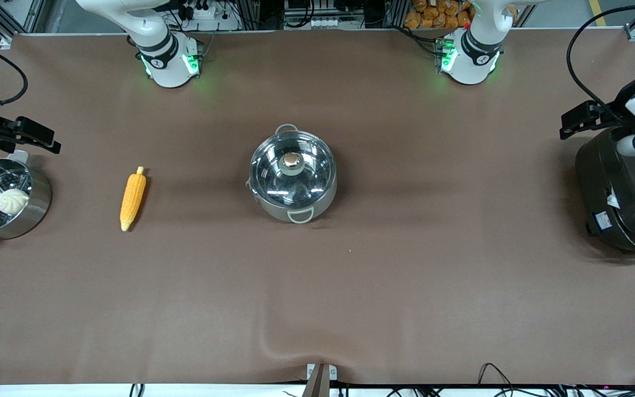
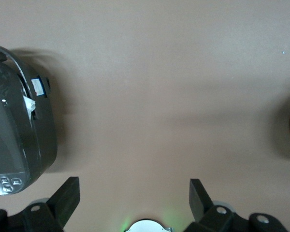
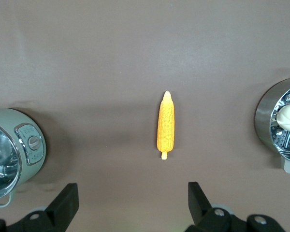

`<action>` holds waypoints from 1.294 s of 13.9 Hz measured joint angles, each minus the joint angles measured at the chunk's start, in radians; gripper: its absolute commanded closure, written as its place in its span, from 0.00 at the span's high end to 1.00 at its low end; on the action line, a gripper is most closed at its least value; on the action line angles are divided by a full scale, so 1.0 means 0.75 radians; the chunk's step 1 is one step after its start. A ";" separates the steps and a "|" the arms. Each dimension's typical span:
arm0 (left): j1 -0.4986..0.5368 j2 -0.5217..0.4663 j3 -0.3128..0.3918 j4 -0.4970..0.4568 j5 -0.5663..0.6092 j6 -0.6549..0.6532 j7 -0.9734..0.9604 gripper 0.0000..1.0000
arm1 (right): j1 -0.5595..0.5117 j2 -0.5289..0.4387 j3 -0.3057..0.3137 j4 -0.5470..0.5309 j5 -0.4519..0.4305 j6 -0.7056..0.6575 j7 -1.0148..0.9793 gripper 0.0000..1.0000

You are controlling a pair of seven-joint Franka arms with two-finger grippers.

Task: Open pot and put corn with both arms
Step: 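Move the left gripper toward the glass lid on the steel pot, then grasp the lid knob with the left gripper while the right gripper grasps the corn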

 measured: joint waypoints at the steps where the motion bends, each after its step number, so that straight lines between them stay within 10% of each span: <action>1: -0.016 0.019 -0.005 0.000 -0.016 0.014 -0.025 1.00 | 0.000 0.000 0.000 -0.004 0.000 0.000 0.000 1.00; 8: -0.350 0.253 -0.073 0.067 -0.052 0.231 -0.677 1.00 | -0.002 0.002 -0.002 -0.075 -0.001 0.071 0.002 1.00; 18: -0.822 0.496 -0.067 0.189 -0.052 0.519 -1.472 0.93 | -0.029 0.104 -0.002 -0.575 -0.009 0.720 -0.058 1.00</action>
